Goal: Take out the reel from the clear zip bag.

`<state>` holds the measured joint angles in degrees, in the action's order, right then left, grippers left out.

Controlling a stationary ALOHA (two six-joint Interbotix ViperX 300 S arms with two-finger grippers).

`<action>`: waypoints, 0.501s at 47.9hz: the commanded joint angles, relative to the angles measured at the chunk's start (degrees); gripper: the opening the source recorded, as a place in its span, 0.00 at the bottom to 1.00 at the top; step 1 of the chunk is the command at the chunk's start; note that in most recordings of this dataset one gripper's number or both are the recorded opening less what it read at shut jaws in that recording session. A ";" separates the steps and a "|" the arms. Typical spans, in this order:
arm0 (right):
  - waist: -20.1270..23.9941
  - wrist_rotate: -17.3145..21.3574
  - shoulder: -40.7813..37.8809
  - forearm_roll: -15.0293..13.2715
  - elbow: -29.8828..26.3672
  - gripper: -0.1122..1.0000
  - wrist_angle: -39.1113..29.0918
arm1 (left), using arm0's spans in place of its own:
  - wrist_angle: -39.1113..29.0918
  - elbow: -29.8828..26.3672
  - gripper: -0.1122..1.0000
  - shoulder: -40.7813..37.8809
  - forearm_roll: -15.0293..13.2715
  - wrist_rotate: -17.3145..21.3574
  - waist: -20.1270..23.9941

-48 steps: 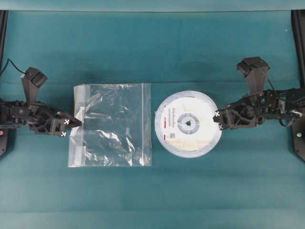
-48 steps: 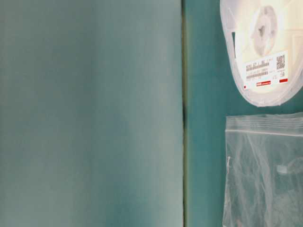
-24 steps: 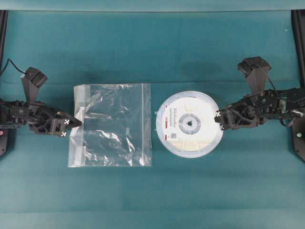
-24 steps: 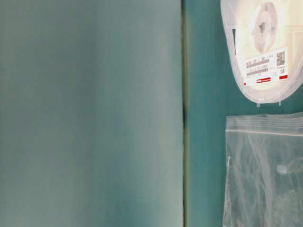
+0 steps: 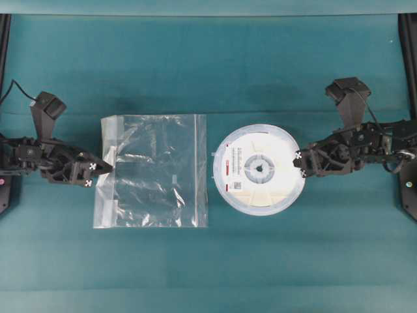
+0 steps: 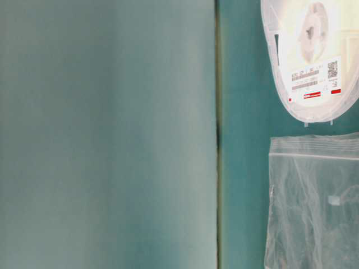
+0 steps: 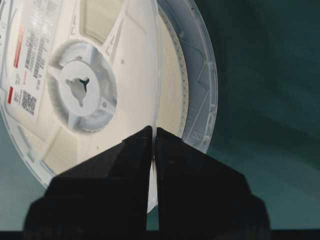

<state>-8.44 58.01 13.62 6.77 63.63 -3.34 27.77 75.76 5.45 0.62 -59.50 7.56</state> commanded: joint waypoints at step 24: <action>0.53 0.09 0.79 0.00 -0.09 0.29 0.44 | -1.23 -0.35 0.10 -0.79 0.09 0.18 -0.09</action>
<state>-8.44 58.01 13.71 6.77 63.72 -3.25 27.16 75.50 5.27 0.53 -59.50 7.56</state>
